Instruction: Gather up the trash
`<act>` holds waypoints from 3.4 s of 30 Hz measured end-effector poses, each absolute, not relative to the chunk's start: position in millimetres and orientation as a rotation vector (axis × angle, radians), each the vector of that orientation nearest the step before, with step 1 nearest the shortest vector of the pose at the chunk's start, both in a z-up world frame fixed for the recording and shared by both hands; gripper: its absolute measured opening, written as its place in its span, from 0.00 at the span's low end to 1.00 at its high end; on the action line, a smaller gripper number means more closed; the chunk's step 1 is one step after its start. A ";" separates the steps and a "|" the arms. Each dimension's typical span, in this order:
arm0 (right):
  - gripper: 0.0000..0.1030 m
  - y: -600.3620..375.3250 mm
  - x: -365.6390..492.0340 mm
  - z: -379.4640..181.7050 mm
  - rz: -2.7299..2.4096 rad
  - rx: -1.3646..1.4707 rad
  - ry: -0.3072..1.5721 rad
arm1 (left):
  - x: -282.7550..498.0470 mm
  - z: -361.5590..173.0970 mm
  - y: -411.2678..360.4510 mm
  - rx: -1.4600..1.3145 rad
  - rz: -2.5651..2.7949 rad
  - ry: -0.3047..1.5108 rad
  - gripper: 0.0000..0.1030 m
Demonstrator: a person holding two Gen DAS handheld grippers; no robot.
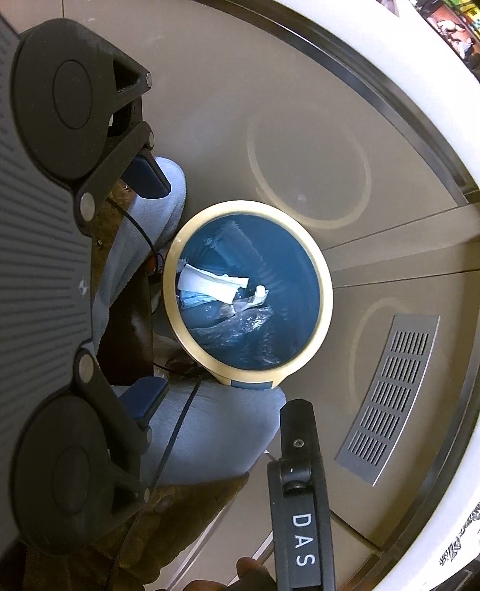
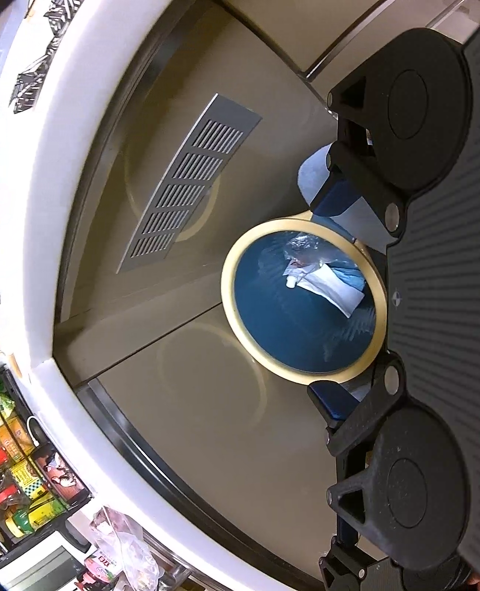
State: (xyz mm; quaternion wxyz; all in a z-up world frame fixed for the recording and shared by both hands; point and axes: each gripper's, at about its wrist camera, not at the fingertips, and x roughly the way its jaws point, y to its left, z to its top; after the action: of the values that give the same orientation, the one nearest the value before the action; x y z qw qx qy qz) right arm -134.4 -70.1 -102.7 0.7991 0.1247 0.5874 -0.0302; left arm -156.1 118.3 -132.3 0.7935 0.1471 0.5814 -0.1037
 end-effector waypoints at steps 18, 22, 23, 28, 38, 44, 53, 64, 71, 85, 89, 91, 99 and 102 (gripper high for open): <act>0.94 -73.5 -134.9 -108.2 -0.068 0.295 1.297 | -154.1 -136.4 122.0 0.304 -0.202 1.275 0.99; 0.94 -72.9 -135.6 -108.1 -0.066 0.294 1.294 | -155.8 -135.9 122.2 0.310 -0.204 1.273 0.99; 0.94 -73.1 -135.5 -108.5 -0.066 0.296 1.296 | -155.8 -135.9 122.4 0.310 -0.204 1.273 1.00; 0.94 -74.8 -135.9 -110.3 -0.068 0.309 1.304 | -154.8 -135.9 123.2 0.310 -0.200 1.279 0.99; 0.95 -75.3 -137.5 -114.2 -0.074 0.329 1.329 | -155.4 -137.4 123.3 0.318 -0.194 1.291 1.00; 0.95 -74.2 -138.3 -116.6 -0.075 0.334 1.345 | -155.8 -138.3 123.4 0.319 -0.194 1.292 1.00; 0.95 -72.5 -135.4 -118.2 -0.071 0.322 1.355 | -154.5 -139.9 125.5 0.306 -0.193 1.296 1.00; 0.95 -69.4 -133.8 -115.3 -0.054 0.293 1.338 | -153.4 -137.3 127.6 0.288 -0.182 1.281 1.00; 0.95 -71.5 -131.9 -108.3 -0.041 0.294 1.309 | -151.4 -126.8 125.9 0.306 -0.155 1.213 1.00; 0.95 -76.8 -119.8 -81.0 0.019 0.293 1.224 | -134.2 -93.3 121.1 0.275 -0.111 1.119 1.00; 0.95 -84.7 -115.7 -67.3 0.022 0.314 1.165 | -130.6 -82.1 117.8 0.266 -0.114 1.093 1.00; 0.95 -90.4 -112.9 -55.8 0.025 0.319 1.116 | -129.3 -77.2 115.1 0.281 -0.110 1.071 1.00; 0.97 -123.8 -94.0 3.8 -0.013 0.252 0.858 | -111.4 -60.5 116.7 0.260 -0.084 1.052 1.00; 0.99 -145.2 -80.5 14.6 -0.070 0.224 0.802 | -106.7 -54.5 119.4 0.245 -0.067 1.046 1.00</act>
State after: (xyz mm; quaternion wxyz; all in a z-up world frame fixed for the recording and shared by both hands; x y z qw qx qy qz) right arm -80.5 -145.2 14.6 0.9139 0.1089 0.3896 -0.0340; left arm -106.7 119.4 -54.5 0.8585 0.1168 0.4983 -0.0317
